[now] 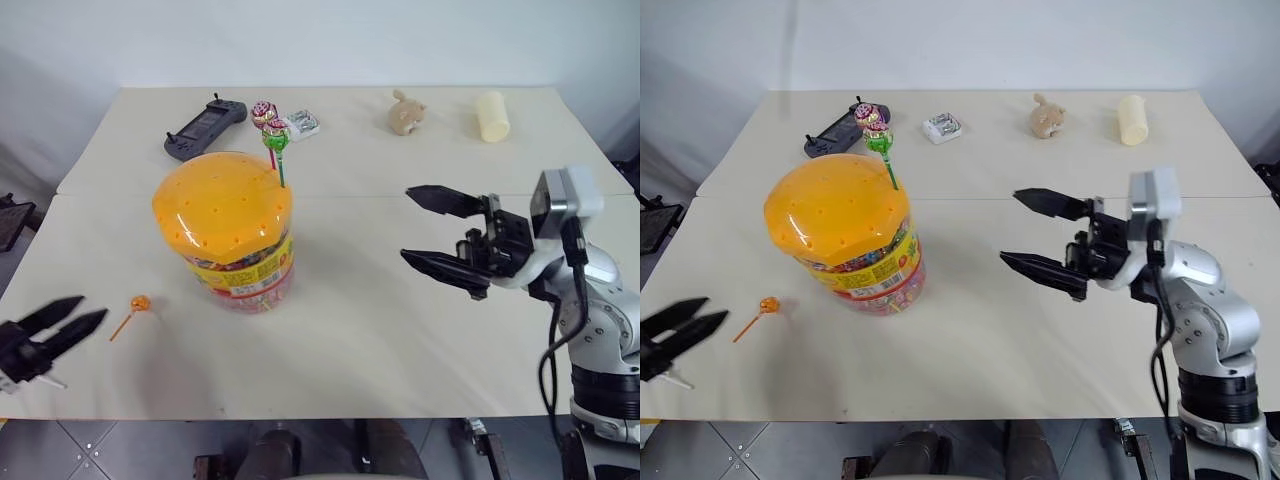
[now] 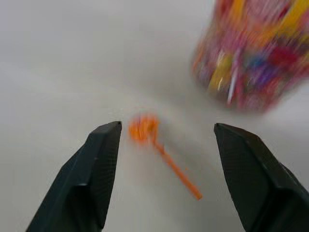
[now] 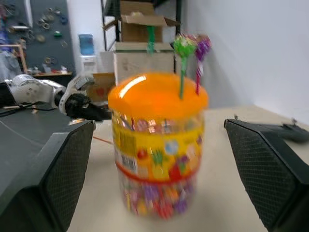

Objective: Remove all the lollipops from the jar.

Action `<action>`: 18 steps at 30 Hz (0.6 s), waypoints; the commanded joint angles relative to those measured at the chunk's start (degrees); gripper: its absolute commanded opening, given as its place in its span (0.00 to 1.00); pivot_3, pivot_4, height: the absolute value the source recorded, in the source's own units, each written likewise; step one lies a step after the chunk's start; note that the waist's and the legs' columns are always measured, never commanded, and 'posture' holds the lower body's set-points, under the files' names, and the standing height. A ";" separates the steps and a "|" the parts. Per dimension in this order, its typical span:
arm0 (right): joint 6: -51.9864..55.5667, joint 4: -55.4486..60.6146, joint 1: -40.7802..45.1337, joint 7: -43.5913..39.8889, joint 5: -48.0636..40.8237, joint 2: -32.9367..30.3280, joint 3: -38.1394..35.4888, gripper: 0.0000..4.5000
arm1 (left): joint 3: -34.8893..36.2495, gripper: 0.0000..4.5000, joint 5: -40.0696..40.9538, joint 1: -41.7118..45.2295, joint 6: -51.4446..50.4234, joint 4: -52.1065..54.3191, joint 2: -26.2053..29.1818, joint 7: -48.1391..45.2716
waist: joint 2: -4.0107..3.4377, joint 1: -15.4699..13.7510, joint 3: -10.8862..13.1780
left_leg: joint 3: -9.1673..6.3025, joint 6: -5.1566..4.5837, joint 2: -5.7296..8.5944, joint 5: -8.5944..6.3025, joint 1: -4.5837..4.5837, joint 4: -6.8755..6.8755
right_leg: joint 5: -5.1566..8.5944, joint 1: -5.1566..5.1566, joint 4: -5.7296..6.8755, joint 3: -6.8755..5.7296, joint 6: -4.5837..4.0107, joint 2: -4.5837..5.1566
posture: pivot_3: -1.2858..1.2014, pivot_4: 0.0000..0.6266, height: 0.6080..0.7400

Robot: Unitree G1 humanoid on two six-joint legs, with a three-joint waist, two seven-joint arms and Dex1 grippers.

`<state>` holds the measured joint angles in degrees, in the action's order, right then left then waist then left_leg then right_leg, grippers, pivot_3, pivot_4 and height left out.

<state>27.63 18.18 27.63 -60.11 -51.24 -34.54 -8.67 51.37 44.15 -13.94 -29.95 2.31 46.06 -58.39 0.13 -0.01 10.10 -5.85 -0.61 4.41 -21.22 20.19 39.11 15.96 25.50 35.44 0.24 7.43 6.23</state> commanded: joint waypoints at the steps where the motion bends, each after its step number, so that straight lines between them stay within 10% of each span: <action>1: 3.14 1.57 4.97 4.53 -0.09 2.27 3.33 1.00 | 3.47 0.69 7.63 2.64 -1.17 6.70 -0.69 0.98 | 0.00 -0.02 0.00 | 0.01 -0.01 0.01 0.00 0.01 0.01 | -0.01 0.00 0.01 0.01 -0.01 0.00 | 0.52 0.24 1.00; 15: 6.05 -6.07 20.15 16.08 10.90 15.73 14.02 1.00 | -3.01 0.69 20.56 13.66 -4.03 18.01 -1.01 5.16 | 0.00 1.30 0.00 | -0.02 0.01 0.00 -0.01 0.02 0.02 | -0.03 0.07 0.17 -0.19 -0.02 -0.15 | 0.52 0.24 1.00; 18: 5.74 -7.82 21.95 16.74 12.44 17.30 14.63 0.86 | -3.26 0.69 21.57 14.55 -4.34 17.68 -0.95 5.11 | 0.00 1.64 0.00 | -0.01 0.01 0.00 -0.01 0.02 0.02 | -0.03 0.06 0.19 -0.26 -0.02 -0.16 | 0.52 0.24 1.00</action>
<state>34.18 9.89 47.65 -43.81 -39.28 -17.96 6.38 47.17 64.10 0.05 -35.20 19.48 44.33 -52.83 0.13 1.63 10.10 -5.86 -0.60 4.40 -21.23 20.21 39.13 15.94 25.57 35.63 -0.04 7.41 6.07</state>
